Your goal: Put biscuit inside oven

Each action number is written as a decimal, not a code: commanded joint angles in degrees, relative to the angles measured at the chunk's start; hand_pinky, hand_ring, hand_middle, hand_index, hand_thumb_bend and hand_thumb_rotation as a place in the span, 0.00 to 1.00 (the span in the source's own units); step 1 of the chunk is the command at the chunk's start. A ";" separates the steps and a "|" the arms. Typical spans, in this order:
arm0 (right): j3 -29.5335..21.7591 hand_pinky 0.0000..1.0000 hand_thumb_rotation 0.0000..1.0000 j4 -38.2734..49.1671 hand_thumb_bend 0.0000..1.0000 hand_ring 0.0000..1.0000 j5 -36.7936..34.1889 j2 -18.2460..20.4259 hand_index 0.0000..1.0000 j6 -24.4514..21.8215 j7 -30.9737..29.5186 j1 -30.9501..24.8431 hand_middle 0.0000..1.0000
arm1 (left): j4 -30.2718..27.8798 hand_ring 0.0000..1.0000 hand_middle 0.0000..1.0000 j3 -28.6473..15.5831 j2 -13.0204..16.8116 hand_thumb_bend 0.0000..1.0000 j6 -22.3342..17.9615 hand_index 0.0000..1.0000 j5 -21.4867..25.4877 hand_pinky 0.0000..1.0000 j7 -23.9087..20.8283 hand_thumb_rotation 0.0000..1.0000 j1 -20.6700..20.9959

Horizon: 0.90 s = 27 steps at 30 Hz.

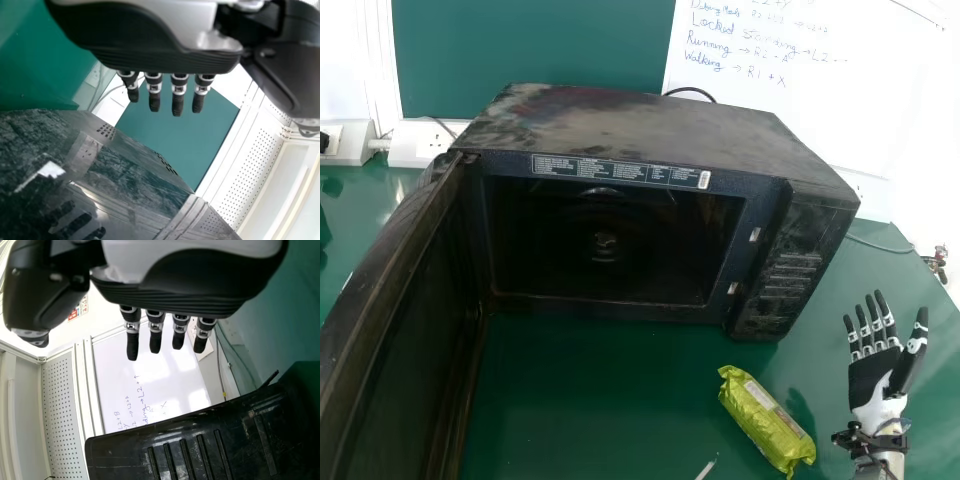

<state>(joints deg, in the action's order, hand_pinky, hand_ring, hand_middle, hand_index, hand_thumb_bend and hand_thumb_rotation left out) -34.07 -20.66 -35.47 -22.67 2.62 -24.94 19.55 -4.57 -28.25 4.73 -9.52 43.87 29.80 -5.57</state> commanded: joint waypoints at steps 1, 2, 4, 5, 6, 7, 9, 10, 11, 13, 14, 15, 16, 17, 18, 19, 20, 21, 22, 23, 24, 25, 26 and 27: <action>-0.34 1.00 0.68 -0.11 0.86 1.00 -0.26 -0.74 0.87 -0.08 -0.31 -0.01 0.98 | -0.35 1.00 1.00 0.09 0.05 0.86 -0.61 1.00 -0.34 1.00 0.04 0.86 -0.59; -0.31 1.00 0.68 -0.09 0.86 1.00 -0.11 -0.74 0.87 0.03 -0.21 -0.04 0.98 | -0.29 1.00 1.00 0.07 0.05 0.86 -0.55 1.00 -0.22 1.00 0.08 0.86 -0.55; -0.26 1.00 0.69 -0.06 0.86 1.00 0.05 -0.79 0.87 0.01 -0.03 -0.06 0.97 | -0.26 1.00 1.00 0.05 0.04 0.86 -0.48 1.00 -0.03 1.00 0.19 0.85 -0.53; -0.27 1.00 0.69 -0.03 0.86 1.00 0.04 -0.81 0.86 -0.07 0.01 -0.06 0.97 | -0.31 1.00 1.00 0.07 0.02 0.86 -0.46 1.00 -0.04 1.00 0.17 0.85 -0.55; -0.27 1.00 0.68 0.01 0.86 1.00 0.02 -0.82 0.86 -0.13 0.03 -0.06 0.97 | -0.30 1.00 1.00 0.08 0.02 0.86 -0.52 1.00 -0.12 1.00 0.16 0.85 -0.56; -0.29 1.00 0.68 0.05 0.86 1.00 -0.02 -0.78 0.86 -0.16 0.10 -0.04 0.97 | -0.27 1.00 1.00 0.09 0.02 0.87 -0.57 1.00 -0.20 1.00 0.14 0.85 -0.56; -0.34 1.00 0.68 0.16 0.85 1.00 -0.21 -0.72 0.87 -0.35 0.21 -0.02 0.97 | -0.20 1.00 1.00 0.08 -0.01 0.86 -0.62 1.00 -0.18 1.00 0.15 0.86 -0.52; -0.29 1.00 0.69 0.19 0.85 1.00 -0.10 -0.74 0.87 -0.24 0.22 -0.04 0.97 | -0.26 1.00 1.00 0.07 -0.04 0.86 -0.48 1.00 -0.09 1.00 0.02 0.86 -0.52; -0.24 1.00 0.69 0.21 0.84 0.99 0.01 -0.81 0.88 -0.12 0.12 -0.09 0.97 | -0.34 1.00 1.00 0.07 -0.07 0.87 -0.41 1.00 -0.03 1.00 -0.05 0.85 -0.56; -0.29 1.00 0.70 0.46 0.84 0.99 -0.08 -0.87 0.89 -0.15 0.03 -0.21 0.97 | -0.40 1.00 1.00 0.08 -0.07 0.86 -0.44 1.00 0.18 1.00 0.24 0.85 -0.58; -0.31 1.00 0.69 0.63 0.84 0.99 -0.20 -0.94 0.89 -0.17 -0.19 -0.30 0.97 | -0.46 1.00 1.00 0.08 -0.08 0.86 -0.48 1.00 0.17 1.00 0.23 0.86 -0.61; -0.20 1.00 0.69 1.01 0.84 0.99 -0.05 -1.15 0.89 -0.19 -0.35 -0.50 0.97 | -0.55 1.00 1.00 0.08 -0.12 0.86 -0.52 1.00 0.07 1.00 0.10 0.86 -0.66; -0.03 1.00 0.70 1.62 0.83 0.99 0.26 -1.41 0.90 -0.26 -0.31 -0.78 0.98 | -0.65 1.00 1.00 0.10 -0.14 0.86 -0.56 1.00 -0.05 1.00 -0.03 0.86 -0.72; 0.20 1.00 0.70 2.40 0.83 0.99 0.87 -1.71 0.90 -0.16 -0.07 -1.13 0.98 | -0.77 1.00 1.00 0.12 -0.17 0.86 -0.57 1.00 -0.15 1.00 -0.15 0.85 -0.80; 0.51 1.00 0.69 3.17 0.84 0.98 1.83 -2.12 0.89 0.09 0.28 -1.48 0.97 | -0.89 1.00 1.00 0.15 -0.23 0.86 -0.66 1.00 -0.49 1.00 -0.47 0.85 -0.88; 0.73 1.00 0.67 3.89 0.85 0.97 2.66 -2.52 0.87 0.21 0.58 -1.78 0.96 | -1.00 1.00 1.00 0.21 -0.28 0.87 -0.79 1.00 -0.89 1.00 -0.77 0.85 -0.96; 0.89 1.00 0.65 4.60 0.86 0.97 3.50 -2.88 0.85 0.30 0.95 -2.05 0.95 | -1.07 1.00 1.00 0.25 -0.30 0.87 -0.87 1.00 -1.08 1.00 -0.88 0.86 -1.02; 1.01 1.00 0.63 5.37 0.88 0.97 4.22 -3.18 0.84 0.28 1.30 -2.31 0.94 | -1.11 1.00 1.00 0.28 -0.32 0.87 -0.89 1.00 -1.07 1.00 -0.81 0.86 -1.04; 1.13 1.00 0.61 6.27 0.88 0.96 4.74 -3.44 0.83 0.19 1.47 -2.60 0.93 | -1.13 1.00 1.00 0.31 -0.32 0.87 -0.87 1.00 -0.84 1.00 -0.52 0.86 -1.04; 1.42 1.00 0.59 7.21 0.88 0.96 5.61 -3.82 0.83 0.41 1.48 -2.99 0.93 | -1.19 1.00 1.00 0.34 -0.35 0.86 -0.74 1.00 -0.51 1.00 -0.32 0.86 -1.04; 1.86 1.00 0.59 8.23 0.86 0.96 6.91 -4.27 0.84 0.74 1.67 -3.45 0.93 | -1.30 1.00 1.00 0.36 -0.39 0.86 -0.52 1.00 -0.18 1.00 -0.28 0.85 -1.05; 2.41 1.00 0.60 9.38 0.84 0.96 8.61 -4.71 0.85 1.12 2.21 -4.01 0.94 | -1.38 1.00 1.00 0.40 -0.43 0.87 -0.43 1.00 -0.04 1.00 -0.30 0.84 -1.08; 2.94 1.00 0.61 10.57 0.81 0.95 10.24 -5.08 0.85 1.33 2.85 -4.56 0.94 | -1.44 1.00 1.00 0.45 -0.48 0.87 -0.42 1.00 -0.01 1.00 -0.35 0.84 -1.12; 3.33 1.00 0.61 11.69 0.80 0.95 11.34 -5.26 0.85 1.28 3.33 -4.94 0.93 | -1.47 1.00 1.00 0.49 -0.50 0.87 -0.39 1.00 0.05 1.00 -0.36 0.84 -1.14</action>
<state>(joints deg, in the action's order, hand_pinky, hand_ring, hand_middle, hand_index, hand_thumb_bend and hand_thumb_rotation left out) -31.35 -10.93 -25.43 -26.94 3.14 -22.20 15.94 -5.14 -27.92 4.42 -9.68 43.64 29.31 -5.90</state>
